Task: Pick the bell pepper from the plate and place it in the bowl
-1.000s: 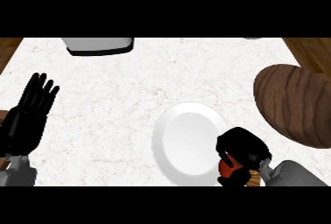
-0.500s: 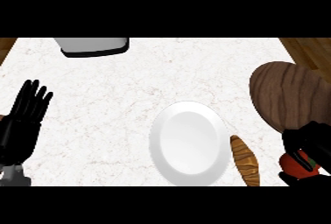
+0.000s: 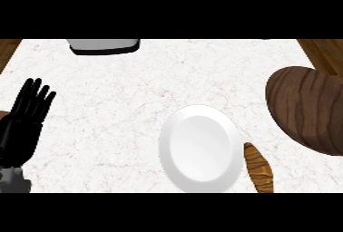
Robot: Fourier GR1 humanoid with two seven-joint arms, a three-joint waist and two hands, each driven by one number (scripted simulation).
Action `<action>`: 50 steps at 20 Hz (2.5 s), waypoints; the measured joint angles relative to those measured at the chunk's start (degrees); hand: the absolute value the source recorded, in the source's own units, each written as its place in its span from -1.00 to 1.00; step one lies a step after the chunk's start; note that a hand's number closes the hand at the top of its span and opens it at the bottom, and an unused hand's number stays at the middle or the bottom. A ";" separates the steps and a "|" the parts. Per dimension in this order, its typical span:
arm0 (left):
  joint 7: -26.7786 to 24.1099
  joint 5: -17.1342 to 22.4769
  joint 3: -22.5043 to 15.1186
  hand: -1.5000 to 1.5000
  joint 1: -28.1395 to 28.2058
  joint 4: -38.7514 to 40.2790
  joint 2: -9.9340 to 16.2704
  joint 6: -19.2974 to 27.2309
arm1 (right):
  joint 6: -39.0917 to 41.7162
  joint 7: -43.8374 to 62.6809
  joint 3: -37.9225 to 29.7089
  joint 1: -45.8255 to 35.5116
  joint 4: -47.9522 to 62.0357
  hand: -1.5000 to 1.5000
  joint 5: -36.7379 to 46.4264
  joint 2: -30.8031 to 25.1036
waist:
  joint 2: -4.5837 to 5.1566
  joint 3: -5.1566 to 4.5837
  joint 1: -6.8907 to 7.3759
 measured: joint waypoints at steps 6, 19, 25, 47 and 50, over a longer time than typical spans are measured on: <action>0.67 -1.21 -1.79 0.00 -1.98 0.20 -1.39 -0.24 | 3.68 -2.45 -7.80 -0.98 7.79 1.00 -3.93 2.87 | 0.54 0.00 2.71; 1.65 -2.82 -3.14 0.00 -5.94 1.34 -3.02 -0.60 | 8.67 -9.45 -0.38 -30.91 41.71 1.00 2.37 11.81 | 1.23 0.07 5.94; 1.78 -2.83 -3.04 0.00 -7.26 2.13 -3.34 -1.10 | 8.45 -11.71 5.43 -42.03 56.46 1.00 11.48 16.33 | 1.44 0.07 6.44; 1.75 -3.72 -2.95 0.00 -6.57 1.55 -3.90 -1.07 | 25.83 -23.88 -8.96 -59.58 91.08 -1.00 -0.04 22.18 | 1.86 0.28 6.61; 2.22 -3.42 -2.90 0.00 -7.00 1.04 -3.67 -1.38 | 27.42 -23.49 -11.74 -59.93 93.86 -1.00 -2.10 18.73 | 2.07 0.34 6.86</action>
